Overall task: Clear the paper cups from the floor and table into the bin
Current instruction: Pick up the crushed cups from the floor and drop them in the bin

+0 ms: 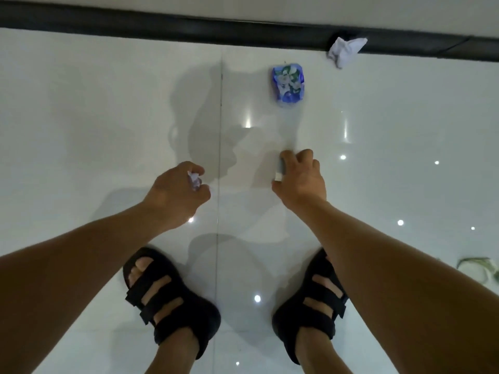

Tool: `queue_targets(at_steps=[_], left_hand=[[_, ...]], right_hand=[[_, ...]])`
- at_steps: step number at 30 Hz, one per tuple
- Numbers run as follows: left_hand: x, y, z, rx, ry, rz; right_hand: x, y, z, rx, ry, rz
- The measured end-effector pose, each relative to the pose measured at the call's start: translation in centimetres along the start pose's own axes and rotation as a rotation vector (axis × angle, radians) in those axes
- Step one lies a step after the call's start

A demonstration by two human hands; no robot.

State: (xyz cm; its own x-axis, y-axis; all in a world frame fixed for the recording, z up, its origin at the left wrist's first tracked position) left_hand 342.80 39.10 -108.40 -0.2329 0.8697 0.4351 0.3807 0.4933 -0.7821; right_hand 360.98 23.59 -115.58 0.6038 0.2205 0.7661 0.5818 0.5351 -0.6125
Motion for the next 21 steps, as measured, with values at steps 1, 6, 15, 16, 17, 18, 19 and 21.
queue_targets(at_steps=[1,6,15,16,17,18,19,21], left_hand=[[0.8,-0.1,-0.6,-0.036,-0.006,-0.003],[6.2,-4.3,-5.0,-0.182,-0.028,-0.070],[22.6,-23.9,-15.5,-0.278,-0.127,-0.141],[24.9,-26.2,-16.4,-0.278,-0.126,-0.159],[27.0,-28.5,-17.1,-0.278,-0.127,-0.178],[29.1,-30.7,-17.8,-0.280,-0.131,-0.200],[31.0,-33.0,-18.4,-0.283,-0.133,-0.223],[34.2,-37.7,-19.0,-0.271,-0.109,-0.255]], right_hand=[[0.2,-0.6,0.5,-0.012,0.038,0.007],[6.2,-5.5,6.1,0.114,0.126,-0.037],[29.5,-20.7,19.5,0.391,-0.110,0.041],[32.2,-22.3,21.2,0.404,-0.144,0.045],[34.8,-23.9,22.9,0.410,-0.170,0.047],[37.3,-25.4,24.6,0.421,-0.188,0.040],[39.8,-26.9,26.4,0.440,-0.206,0.025],[44.4,-30.2,29.7,0.477,-0.229,-0.011]])
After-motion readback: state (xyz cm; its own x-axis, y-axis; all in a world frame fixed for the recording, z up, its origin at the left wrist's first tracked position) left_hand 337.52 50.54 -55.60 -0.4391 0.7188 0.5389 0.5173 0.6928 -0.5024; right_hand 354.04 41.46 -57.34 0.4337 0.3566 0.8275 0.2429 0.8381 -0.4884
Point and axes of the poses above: each hand's wrist, its own y-axis towards the middle knuckle, its own x-axis out of the back of the hand, z = x × y, the point moved 4 cm from there along y, towards the middle knuckle, and after that the axes turned 3 degrees about -y, right-handed, at the moved point
